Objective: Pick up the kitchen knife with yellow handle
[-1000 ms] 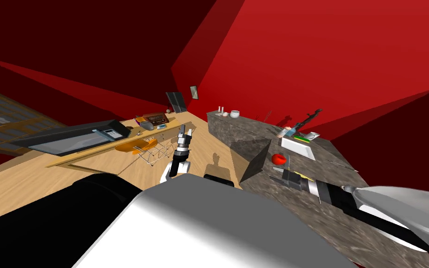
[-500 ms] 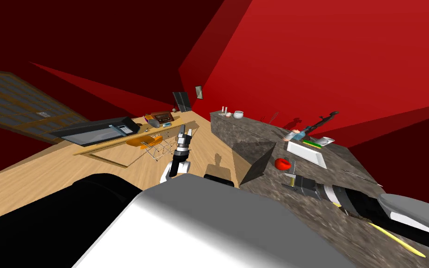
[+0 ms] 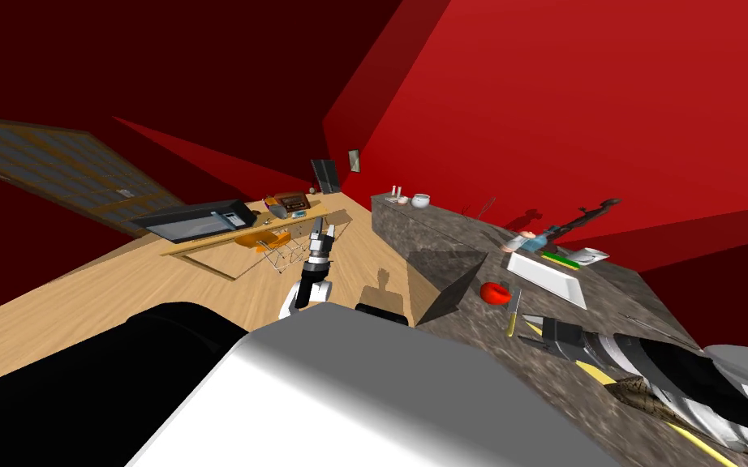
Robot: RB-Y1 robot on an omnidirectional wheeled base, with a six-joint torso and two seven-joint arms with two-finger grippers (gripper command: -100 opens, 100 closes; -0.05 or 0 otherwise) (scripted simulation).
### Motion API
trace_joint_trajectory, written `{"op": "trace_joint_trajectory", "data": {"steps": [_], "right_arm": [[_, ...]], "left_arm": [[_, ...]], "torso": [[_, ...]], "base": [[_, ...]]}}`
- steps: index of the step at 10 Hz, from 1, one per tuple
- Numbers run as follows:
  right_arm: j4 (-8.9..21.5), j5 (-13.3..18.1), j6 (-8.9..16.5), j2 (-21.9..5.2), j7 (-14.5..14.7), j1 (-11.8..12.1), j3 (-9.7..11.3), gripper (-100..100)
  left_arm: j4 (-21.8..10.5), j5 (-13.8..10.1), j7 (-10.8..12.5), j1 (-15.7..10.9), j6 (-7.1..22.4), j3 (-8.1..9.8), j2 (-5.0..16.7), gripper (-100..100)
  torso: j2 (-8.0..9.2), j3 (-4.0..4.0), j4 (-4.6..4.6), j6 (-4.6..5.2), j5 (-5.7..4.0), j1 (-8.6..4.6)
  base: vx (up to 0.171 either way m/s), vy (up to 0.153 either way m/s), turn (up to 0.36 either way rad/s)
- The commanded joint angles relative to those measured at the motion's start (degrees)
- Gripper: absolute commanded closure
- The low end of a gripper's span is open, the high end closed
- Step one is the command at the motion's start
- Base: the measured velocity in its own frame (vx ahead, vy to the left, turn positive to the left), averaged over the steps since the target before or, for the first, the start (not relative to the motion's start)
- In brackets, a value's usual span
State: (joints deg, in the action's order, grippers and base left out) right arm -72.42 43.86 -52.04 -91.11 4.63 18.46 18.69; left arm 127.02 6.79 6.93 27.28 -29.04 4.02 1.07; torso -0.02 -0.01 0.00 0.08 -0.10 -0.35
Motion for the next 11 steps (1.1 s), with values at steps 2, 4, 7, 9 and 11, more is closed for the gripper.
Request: {"op": "trace_joint_trajectory", "data": {"steps": [2, 4, 7, 9, 11], "right_arm": [[1.43, 0.24, 0.43, -2.87, -0.41, 2.36, 1.61, -100], [2.62, 0.90, 0.44, -4.11, -0.95, 2.88, 3.21, -100], [4.57, 2.04, 0.46, -5.89, -1.91, 3.98, 6.20, -100], [5.93, 2.88, 0.50, -6.87, -2.66, 4.95, 8.61, -100], [6.68, 3.38, 0.52, -7.23, -3.11, 5.65, 10.15, -100]], "left_arm": [[0.00, 0.00, 0.00, 0.00, 0.00, 0.00, 0.00, 0], [0.00, 0.00, 0.00, 0.00, 0.00, 0.00, 0.00, 0], [0.00, 0.00, 0.00, 0.00, 0.00, 0.00, 0.00, 0], [0.00, 0.00, 0.00, 0.01, 0.00, 0.00, 0.00, 0], [0.00, 0.00, 0.00, 0.01, 0.00, 0.00, 0.00, 0]], "torso": [[0.02, 0.01, 0.01, 0.04, 0.01, 0.07], [-0.03, -0.02, -0.01, 0.00, 0.00, -0.04], [0.00, 0.00, 0.00, 0.01, 0.00, -0.02], [0.00, 0.00, 0.00, 0.04, 0.01, 0.10], [-0.01, 0.00, 0.01, 0.04, 0.00, 0.10]], "base": [[-0.002, -0.062, 0.116], [0.005, -0.089, 0.144], [-0.003, -0.077, 0.105], [-0.003, -0.057, 0.082], [0.001, -0.057, 0.067]]}}
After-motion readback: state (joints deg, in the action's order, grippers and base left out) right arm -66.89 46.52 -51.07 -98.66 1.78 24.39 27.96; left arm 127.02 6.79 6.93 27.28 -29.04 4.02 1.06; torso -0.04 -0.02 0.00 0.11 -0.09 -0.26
